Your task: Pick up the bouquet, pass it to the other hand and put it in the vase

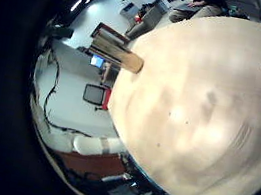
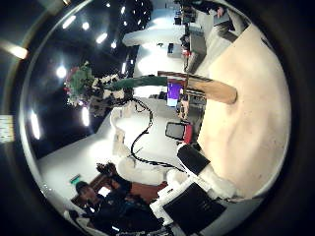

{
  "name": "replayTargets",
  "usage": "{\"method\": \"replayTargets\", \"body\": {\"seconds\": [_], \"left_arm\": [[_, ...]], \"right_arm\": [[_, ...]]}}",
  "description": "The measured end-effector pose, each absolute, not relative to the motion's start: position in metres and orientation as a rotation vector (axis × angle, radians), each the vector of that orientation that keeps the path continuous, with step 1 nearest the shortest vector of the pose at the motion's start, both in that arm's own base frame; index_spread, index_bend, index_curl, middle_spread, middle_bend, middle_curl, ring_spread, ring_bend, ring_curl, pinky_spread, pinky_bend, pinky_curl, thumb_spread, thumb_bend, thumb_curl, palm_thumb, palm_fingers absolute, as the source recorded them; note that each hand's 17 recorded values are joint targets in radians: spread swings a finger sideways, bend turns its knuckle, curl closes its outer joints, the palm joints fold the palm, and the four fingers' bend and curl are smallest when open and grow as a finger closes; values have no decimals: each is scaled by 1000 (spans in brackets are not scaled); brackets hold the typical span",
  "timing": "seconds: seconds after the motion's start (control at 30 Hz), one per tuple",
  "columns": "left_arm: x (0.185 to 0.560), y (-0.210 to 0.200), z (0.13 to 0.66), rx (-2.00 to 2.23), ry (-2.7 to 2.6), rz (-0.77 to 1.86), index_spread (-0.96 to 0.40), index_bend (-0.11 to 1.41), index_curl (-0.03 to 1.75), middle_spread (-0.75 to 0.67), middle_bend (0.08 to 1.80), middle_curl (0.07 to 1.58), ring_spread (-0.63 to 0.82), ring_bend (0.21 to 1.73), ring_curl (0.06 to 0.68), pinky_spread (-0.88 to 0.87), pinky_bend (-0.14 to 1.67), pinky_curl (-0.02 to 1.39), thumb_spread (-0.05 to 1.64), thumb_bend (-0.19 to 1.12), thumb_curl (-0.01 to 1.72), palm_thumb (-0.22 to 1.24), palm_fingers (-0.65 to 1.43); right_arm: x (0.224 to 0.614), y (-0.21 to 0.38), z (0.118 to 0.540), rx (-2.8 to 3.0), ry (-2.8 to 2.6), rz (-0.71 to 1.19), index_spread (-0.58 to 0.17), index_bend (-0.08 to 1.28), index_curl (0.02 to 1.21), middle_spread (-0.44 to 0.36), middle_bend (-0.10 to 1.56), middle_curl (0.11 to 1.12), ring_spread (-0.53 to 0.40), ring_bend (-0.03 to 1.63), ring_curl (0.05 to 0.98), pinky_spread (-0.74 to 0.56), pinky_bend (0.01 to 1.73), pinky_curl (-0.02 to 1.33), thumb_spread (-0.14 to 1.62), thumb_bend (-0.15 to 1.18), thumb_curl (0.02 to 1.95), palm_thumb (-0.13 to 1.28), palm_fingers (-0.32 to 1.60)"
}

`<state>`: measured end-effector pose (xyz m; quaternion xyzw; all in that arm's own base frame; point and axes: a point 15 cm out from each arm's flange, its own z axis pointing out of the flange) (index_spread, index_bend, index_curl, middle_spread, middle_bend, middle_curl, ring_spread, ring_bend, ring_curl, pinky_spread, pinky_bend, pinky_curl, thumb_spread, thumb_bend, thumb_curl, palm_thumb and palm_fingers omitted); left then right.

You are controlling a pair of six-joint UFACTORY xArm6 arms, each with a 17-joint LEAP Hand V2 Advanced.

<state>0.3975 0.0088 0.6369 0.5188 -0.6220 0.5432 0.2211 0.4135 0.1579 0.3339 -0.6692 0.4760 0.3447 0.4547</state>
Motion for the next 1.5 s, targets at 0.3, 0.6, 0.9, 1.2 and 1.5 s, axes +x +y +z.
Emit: {"method": "replayTargets", "body": {"seconds": [0.3, 0.6, 0.9, 1.2, 1.5], "left_arm": [[411, 37, 624, 1466, -1669, 1516, -720, 239, 1473, -539, 1056, 1023, -411, 1433, 561, -567, 1154, 758, 379, -26, 855, 1061, 1084], [427, 62, 601, 1483, -1626, 1507, -691, 231, 1494, -542, 1051, 1027, -411, 1430, 562, -576, 1138, 776, 377, -25, 863, 1058, 1087], [437, 75, 586, 1495, -1629, 1499, -666, 226, 1507, -544, 1049, 1030, -413, 1427, 563, -582, 1127, 789, 377, -24, 868, 1060, 1087], [448, 89, 560, 1506, -1607, 1474, -641, 223, 1516, -549, 1051, 1032, -415, 1423, 565, -583, 1119, 800, 379, -24, 875, 1069, 1089], [457, 101, 535, 1530, -1580, 1443, -617, 215, 1523, -551, 1051, 1033, -416, 1422, 567, -579, 1116, 808, 379, -25, 878, 1069, 1087]], "right_arm": [[415, 157, 332, -1647, 1178, 853, -324, 138, 195, 167, 176, 261, 182, 414, 260, 339, 517, 315, 962, -27, 398, 671, -51], [417, 157, 330, -1633, 1183, 861, -344, 130, 185, 164, 180, 265, 182, 415, 262, 339, 523, 315, 966, -28, 399, 672, -57], [421, 160, 327, -1613, 1179, 876, -345, 132, 182, 164, 177, 268, 182, 411, 264, 338, 527, 314, 968, -28, 398, 674, -59], [423, 160, 327, -1592, 1180, 879, -345, 135, 184, 164, 177, 266, 182, 407, 264, 338, 525, 312, 969, -28, 397, 674, -56], [423, 160, 326, -1591, 1177, 880, -340, 139, 196, 164, 177, 263, 173, 404, 264, 338, 518, 312, 969, -27, 396, 681, -49]]}}
